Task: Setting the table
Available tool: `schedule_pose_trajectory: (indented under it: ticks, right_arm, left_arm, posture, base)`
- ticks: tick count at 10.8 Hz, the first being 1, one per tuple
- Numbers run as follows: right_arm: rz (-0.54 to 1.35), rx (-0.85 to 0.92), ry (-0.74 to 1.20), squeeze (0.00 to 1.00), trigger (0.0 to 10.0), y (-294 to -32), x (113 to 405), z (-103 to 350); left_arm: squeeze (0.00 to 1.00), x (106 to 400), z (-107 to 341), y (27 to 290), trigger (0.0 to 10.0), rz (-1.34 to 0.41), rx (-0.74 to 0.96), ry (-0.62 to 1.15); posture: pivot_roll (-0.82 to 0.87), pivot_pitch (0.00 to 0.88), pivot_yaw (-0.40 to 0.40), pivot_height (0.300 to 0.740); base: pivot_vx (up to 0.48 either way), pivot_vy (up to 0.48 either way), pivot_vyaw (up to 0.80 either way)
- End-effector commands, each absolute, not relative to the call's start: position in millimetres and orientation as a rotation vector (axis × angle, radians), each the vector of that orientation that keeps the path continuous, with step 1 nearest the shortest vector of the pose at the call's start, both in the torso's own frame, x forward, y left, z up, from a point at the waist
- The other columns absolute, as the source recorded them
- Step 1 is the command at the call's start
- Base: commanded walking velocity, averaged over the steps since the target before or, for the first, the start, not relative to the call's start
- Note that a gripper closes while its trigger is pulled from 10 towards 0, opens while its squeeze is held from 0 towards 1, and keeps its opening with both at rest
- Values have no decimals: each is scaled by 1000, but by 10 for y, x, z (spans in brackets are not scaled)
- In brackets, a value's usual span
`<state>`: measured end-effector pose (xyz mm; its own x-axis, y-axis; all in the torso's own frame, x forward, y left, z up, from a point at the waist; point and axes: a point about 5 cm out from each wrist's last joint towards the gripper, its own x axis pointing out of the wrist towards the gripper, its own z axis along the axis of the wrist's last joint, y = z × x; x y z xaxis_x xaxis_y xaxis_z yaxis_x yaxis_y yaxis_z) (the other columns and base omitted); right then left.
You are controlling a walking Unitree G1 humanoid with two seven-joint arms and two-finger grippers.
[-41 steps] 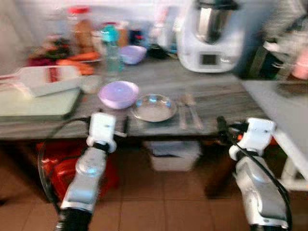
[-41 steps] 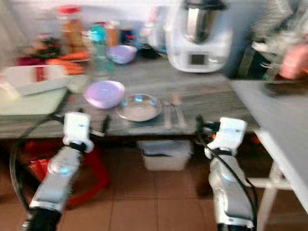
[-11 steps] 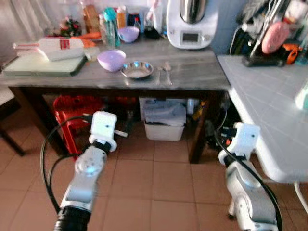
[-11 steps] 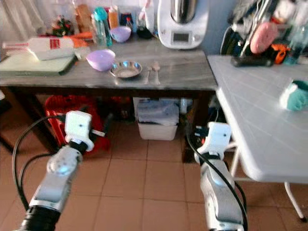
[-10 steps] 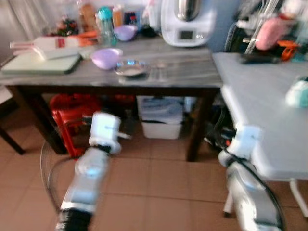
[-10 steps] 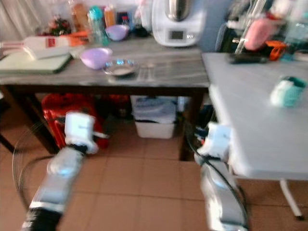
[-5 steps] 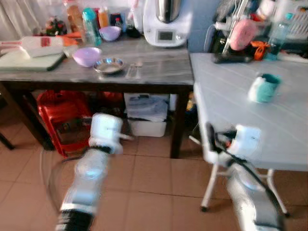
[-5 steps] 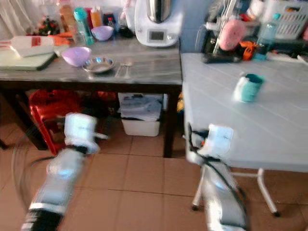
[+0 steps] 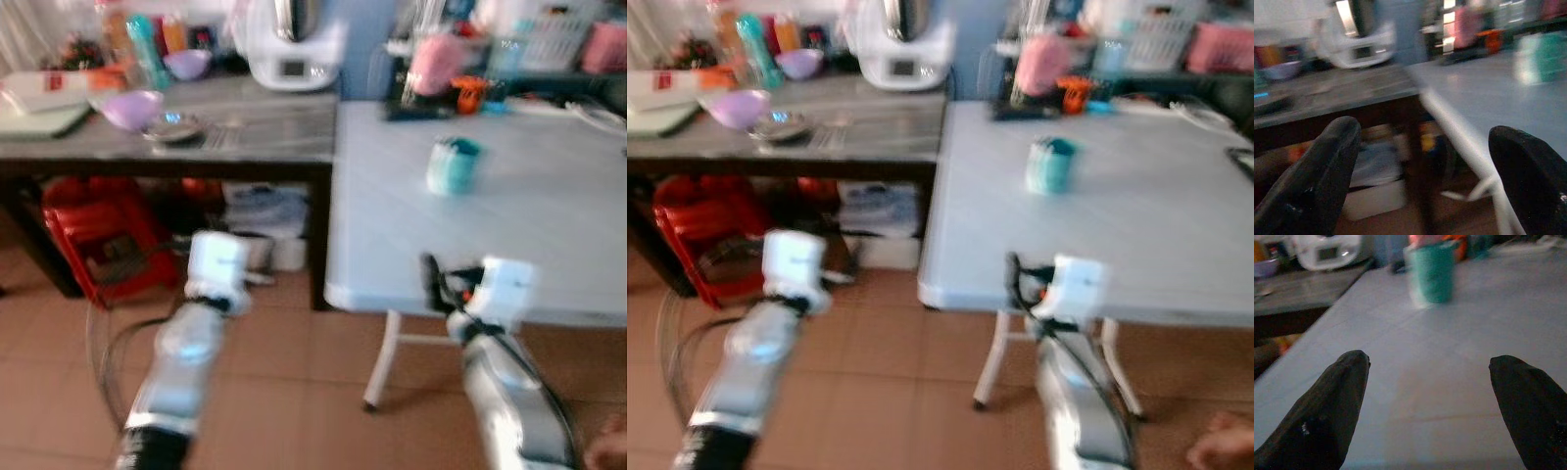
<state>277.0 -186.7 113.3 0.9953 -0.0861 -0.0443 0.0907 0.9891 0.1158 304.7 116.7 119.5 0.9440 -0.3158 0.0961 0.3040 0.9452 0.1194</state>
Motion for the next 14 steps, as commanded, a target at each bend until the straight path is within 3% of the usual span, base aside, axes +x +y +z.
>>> schedule_pose_trajectory:
  ticks: [1,3,7,9,14]
  right_arm:
    - [-73,128,12,0,10000,-1794,2797,1199]
    - [-74,125,14,0,10000,-1791,2796,1195]
    - [-72,111,15,0,10000,-1798,2792,1189]
    - [-66,106,8,0,10000,-1791,2789,1195]
    - [-79,116,7,0,10000,-1807,2795,1194]
  left_arm:
    - [0,3081,1259,1274,10000,-292,128,-129]
    - [0,3079,1259,1270,10000,-296,126,-128]
    - [0,3046,1267,1225,10000,-395,48,-127]
    - [0,3036,1274,1208,10000,-414,33,-129]
    - [0,3003,1281,1166,10000,-474,-5,-129]
  posture:
    - [-8,0,26,740]
    - [-9,0,26,740]
    - [-10,0,27,740]
    - [-10,0,27,740]
    - [-8,0,25,740]
  base:
    - [0,-454,0]
    - [0,-454,0]
    - [0,0,0]
    - [336,0,719]
    - [458,0,0]
